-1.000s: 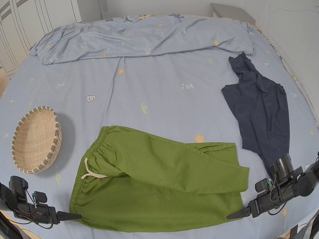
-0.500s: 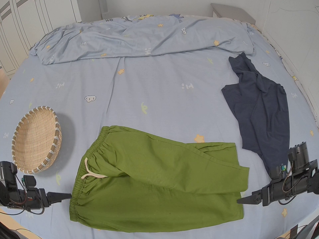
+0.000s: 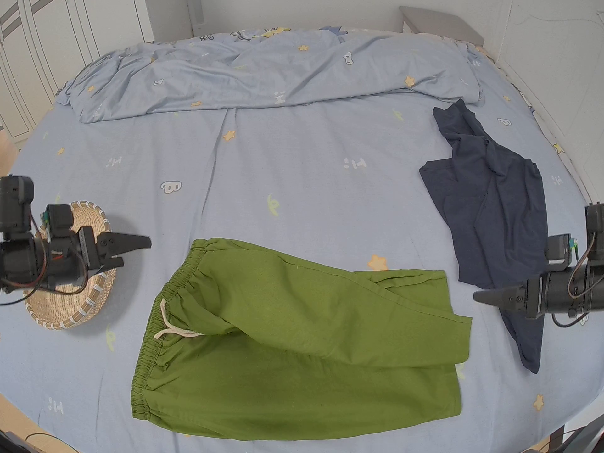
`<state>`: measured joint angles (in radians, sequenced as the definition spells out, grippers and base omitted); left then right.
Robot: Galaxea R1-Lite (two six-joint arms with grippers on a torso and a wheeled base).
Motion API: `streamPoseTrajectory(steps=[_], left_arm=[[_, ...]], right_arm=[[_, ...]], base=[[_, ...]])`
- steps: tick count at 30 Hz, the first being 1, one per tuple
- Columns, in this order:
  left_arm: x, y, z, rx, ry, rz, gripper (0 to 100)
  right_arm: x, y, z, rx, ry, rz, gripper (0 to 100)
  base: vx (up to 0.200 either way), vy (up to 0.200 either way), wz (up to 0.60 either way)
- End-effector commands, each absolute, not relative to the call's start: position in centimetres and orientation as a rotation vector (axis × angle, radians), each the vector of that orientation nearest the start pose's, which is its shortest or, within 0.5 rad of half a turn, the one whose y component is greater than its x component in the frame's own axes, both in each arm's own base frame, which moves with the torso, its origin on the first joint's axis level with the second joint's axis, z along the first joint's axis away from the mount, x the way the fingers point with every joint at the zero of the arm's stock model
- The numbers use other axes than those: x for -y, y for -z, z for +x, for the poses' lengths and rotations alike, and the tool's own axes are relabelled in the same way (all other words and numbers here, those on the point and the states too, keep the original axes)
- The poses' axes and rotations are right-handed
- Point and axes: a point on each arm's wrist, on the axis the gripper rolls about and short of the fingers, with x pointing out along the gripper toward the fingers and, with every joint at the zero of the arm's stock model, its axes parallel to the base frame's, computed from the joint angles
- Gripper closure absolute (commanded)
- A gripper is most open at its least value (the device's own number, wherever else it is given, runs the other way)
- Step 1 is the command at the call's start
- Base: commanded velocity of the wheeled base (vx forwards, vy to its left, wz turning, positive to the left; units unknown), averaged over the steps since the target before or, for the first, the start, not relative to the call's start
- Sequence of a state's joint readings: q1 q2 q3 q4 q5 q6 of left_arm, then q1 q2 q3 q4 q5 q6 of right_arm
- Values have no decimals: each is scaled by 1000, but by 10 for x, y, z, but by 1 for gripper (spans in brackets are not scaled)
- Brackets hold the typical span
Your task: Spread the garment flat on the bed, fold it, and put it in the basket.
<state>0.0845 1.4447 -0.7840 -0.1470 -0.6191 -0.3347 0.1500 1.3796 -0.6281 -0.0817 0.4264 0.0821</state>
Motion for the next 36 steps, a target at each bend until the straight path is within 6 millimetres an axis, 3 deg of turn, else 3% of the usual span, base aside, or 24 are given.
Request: streamPoseTrajectory(steps=[1,2,3,4,7,8,12,21,36], left_arm=[[17,-202,284,-607,472,-495,0],[17,-202,284,-607,472,-495,0],[18,-193,305,-601,485,-498,0],[19,-185,312,-614,487,-503,0],[19,-173,321,-635,487,-508,0],[18,-152,337,-660,478,-518,0],[15,-123,356,-675,462,-528,0],[29,-120,357,-680,495,-549,0],[30,-111,369,-666,497,-552,0]], right_arm=[[-40,-175,211,-692,-519,165,0],[-40,-175,211,-692,-519,165,0],[-40,-165,217,-731,-510,172,0],[-40,-165,217,-727,-509,175,0],[-40,-165,217,-724,-511,176,0],[-41,-164,217,-727,-514,173,0],[-46,-164,216,-729,-536,167,0],[-48,-162,216,-739,-542,165,0],[-54,-153,219,-782,-557,160,0]], base=[[0,0,0],[0,0,0],[0,0,0],[0,0,0],[0,0,0],[0,0,0],[0,0,0],[0,0,0],[0,0,0]])
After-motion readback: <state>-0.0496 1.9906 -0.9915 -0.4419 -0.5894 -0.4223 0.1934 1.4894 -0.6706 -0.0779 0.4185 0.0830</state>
